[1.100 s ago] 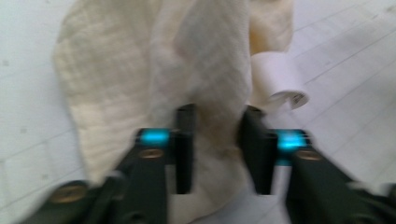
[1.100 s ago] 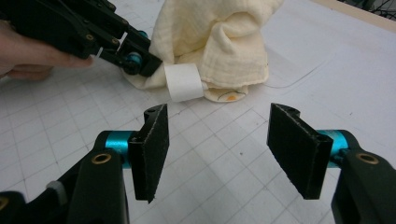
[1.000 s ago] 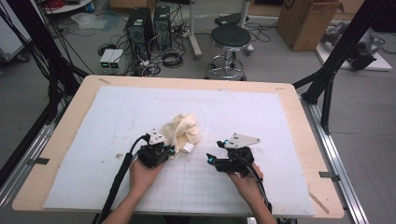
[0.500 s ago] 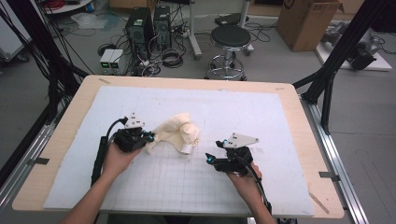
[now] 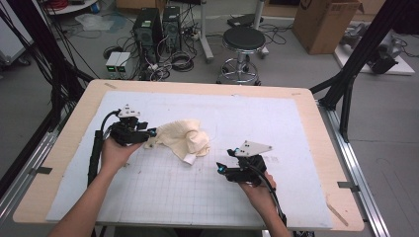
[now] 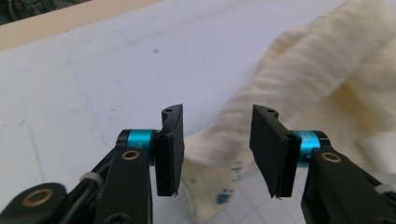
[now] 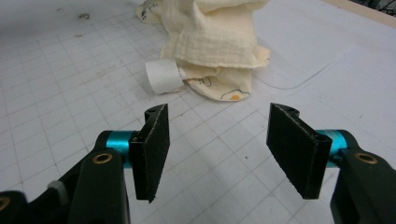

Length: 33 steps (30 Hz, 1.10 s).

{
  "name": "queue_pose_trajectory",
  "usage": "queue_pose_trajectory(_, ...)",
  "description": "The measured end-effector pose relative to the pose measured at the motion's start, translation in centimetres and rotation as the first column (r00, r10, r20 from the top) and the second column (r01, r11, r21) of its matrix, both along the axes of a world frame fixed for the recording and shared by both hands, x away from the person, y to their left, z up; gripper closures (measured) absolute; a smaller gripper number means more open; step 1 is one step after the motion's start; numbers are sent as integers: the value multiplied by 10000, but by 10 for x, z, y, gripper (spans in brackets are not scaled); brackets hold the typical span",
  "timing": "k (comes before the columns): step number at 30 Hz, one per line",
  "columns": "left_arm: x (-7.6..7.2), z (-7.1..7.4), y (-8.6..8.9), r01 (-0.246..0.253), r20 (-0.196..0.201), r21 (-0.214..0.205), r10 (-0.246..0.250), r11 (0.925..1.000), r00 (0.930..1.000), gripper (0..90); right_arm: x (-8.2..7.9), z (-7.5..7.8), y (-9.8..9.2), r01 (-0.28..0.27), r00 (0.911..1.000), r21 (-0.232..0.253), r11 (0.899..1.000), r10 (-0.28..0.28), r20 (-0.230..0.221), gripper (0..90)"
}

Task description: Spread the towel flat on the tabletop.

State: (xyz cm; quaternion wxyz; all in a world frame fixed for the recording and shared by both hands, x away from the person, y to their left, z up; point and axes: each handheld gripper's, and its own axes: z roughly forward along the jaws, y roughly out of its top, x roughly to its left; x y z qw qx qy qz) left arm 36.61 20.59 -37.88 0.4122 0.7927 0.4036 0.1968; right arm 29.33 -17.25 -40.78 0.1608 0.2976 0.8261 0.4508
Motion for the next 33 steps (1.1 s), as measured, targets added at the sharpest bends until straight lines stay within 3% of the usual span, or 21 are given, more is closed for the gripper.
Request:
queue_pose_trajectory(3,-13,1,-5,298,378,-290,-287,9991,9989,554,-1,1,-1,-11,10000,14,10000,11,7,389)
queue_pose_trajectory(9,-34,-12,-24,1079,227,-952,-1062,9896,9941,587,-2,2,-2,-2,10000,99,10000,2,85,385)
queue_pose_trajectory(14,-38,-29,-48,1638,-179,-1129,-1668,9800,9858,615,-2,3,-3,-25,9999,108,9999,23,146,376)
queue_pose_trajectory(22,-28,-53,-79,1971,-1042,-875,-2057,9765,9731,656,-1,5,-8,78,9998,288,9996,-83,178,359)
queue_pose_trajectory(28,-25,-60,-89,2139,-1343,-605,-2203,9750,9661,630,-1,7,-12,114,9995,490,9987,-129,304,354)
queue_pose_trajectory(32,-24,-63,-90,2121,-1441,-581,-2184,9755,9652,631,-1,7,-12,126,9992,538,9985,-146,375,353)
queue_pose_trajectory(33,-24,-64,-92,2012,-1432,-602,-2079,9777,9676,646,-1,7,-12,144,9992,559,9983,-164,361,353)
